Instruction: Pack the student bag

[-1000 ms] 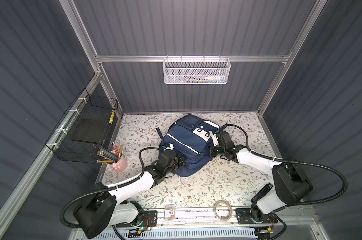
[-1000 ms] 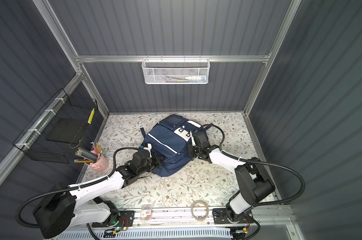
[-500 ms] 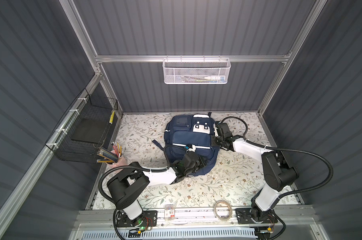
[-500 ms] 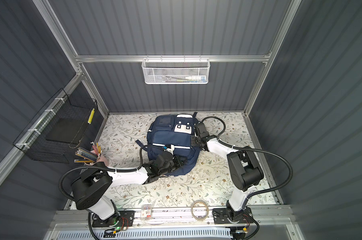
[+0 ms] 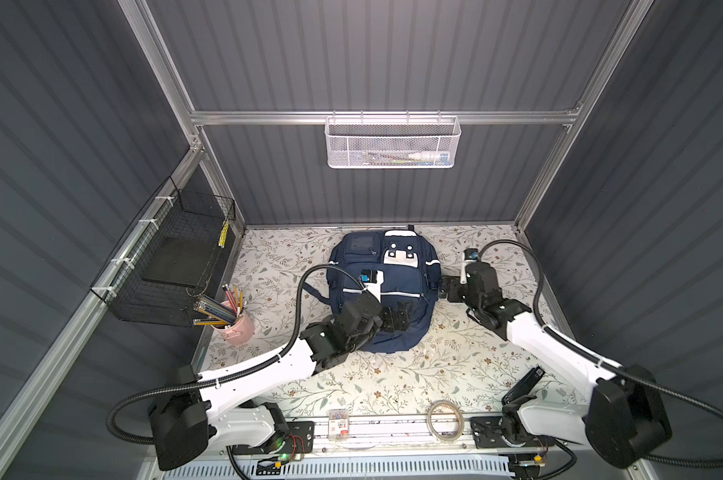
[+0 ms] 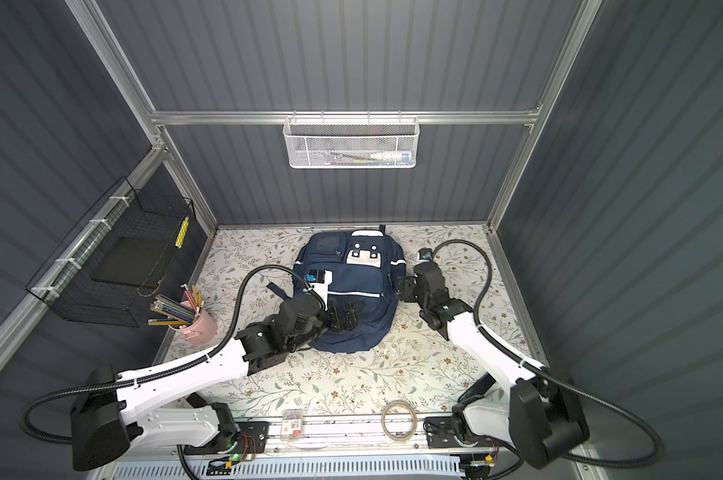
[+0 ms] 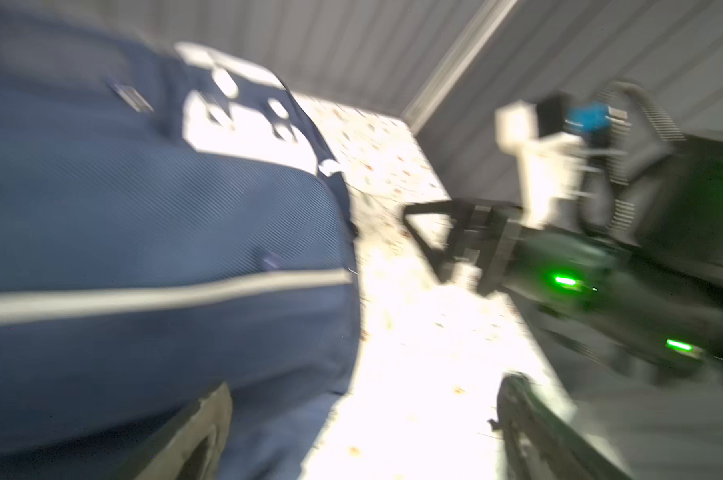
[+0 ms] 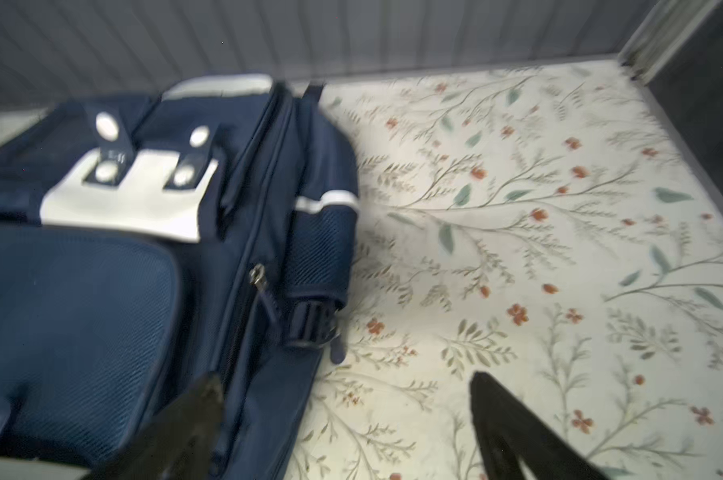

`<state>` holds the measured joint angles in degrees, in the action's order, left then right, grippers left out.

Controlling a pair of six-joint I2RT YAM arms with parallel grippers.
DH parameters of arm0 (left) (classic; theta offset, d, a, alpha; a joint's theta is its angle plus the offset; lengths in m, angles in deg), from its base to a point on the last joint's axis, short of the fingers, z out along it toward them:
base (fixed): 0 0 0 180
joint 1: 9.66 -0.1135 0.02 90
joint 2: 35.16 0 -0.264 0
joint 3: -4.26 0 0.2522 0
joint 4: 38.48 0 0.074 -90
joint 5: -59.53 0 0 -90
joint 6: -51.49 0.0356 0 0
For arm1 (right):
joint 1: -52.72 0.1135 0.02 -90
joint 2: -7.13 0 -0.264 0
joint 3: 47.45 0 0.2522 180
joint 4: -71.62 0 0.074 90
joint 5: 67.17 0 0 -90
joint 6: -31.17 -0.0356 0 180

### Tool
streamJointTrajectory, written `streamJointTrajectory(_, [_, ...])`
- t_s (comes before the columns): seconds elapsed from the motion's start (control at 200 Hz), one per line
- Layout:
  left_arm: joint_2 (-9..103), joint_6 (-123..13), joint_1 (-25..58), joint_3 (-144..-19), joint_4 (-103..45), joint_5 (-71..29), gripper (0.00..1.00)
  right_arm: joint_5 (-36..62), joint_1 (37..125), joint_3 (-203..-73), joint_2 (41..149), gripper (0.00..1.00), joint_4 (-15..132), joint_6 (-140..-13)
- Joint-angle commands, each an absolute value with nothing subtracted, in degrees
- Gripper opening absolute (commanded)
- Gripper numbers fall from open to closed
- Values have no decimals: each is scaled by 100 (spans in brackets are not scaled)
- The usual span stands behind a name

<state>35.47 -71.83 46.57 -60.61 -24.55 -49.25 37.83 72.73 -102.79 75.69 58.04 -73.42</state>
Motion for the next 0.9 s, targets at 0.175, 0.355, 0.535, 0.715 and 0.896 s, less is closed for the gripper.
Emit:
streamJointTrajectory(0.175, [4156,-4346,2071,-5099,-2799,-5952,100,3271,5193,-9480,7663,98,6867,-7243])
streamJointTrajectory(0.355, [5014,-3934,906,-4753,-3727,-6212,100,3546,5088,-8223,7984,99,9623,-6490])
streamJointTrajectory(0.535, [5134,-3461,-4,-3790,-5773,-5158,100,2921,5037,-7966,8269,99,10679,-6258])
streamJointTrajectory(0.715, [5435,-3704,-647,-3676,-6736,-4149,100,2656,5044,-7635,9002,99,11923,-6157])
streamJointTrajectory(0.896, [6345,-3921,-799,-3318,-8485,-3750,100,3036,5035,-7945,9030,99,11367,-6311])
